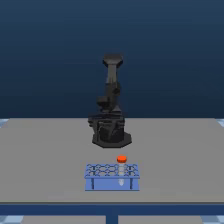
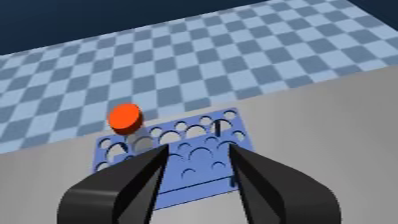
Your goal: Pick up the centrifuge tube on the rack
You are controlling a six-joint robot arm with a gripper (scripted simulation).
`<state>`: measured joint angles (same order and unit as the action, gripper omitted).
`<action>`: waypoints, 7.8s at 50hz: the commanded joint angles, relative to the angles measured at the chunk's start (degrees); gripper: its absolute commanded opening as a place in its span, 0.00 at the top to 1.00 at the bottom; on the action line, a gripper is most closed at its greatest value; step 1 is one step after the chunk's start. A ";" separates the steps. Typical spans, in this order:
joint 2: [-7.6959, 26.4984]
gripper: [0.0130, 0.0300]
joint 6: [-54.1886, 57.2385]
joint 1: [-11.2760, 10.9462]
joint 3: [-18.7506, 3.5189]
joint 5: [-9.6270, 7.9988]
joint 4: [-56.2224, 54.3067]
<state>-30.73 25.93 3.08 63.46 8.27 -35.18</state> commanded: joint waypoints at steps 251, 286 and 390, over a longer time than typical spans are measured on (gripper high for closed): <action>19.02 1.00 39.62 -11.38 -18.79 -0.61 -34.72; 16.93 1.00 71.72 -11.38 -20.85 -0.92 -66.55; 13.77 1.00 111.82 -11.38 -25.28 3.30 -106.18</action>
<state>-16.92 137.76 -8.30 38.22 11.63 -141.37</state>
